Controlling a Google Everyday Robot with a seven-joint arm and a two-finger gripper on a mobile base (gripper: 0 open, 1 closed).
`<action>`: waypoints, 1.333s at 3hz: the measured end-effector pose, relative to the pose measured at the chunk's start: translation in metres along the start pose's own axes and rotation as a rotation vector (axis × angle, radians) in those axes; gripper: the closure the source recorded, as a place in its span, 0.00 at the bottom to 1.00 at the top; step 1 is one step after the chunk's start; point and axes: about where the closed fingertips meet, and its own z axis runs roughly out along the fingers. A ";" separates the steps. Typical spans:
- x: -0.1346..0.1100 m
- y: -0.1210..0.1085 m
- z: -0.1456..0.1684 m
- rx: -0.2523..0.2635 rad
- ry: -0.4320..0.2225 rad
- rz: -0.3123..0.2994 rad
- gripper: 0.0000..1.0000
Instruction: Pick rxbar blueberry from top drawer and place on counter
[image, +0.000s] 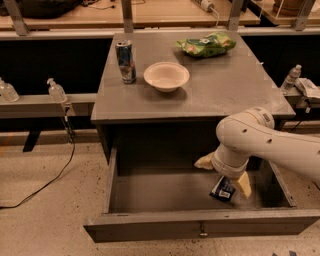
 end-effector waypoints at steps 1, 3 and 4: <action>0.010 0.013 0.016 -0.021 -0.020 0.006 0.17; 0.014 0.022 0.024 -0.048 -0.040 0.005 0.64; 0.015 0.022 0.018 -0.048 -0.039 0.005 0.87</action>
Offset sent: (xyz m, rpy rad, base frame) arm -0.0017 -0.0362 -0.0456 -0.0151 0.0920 -0.0055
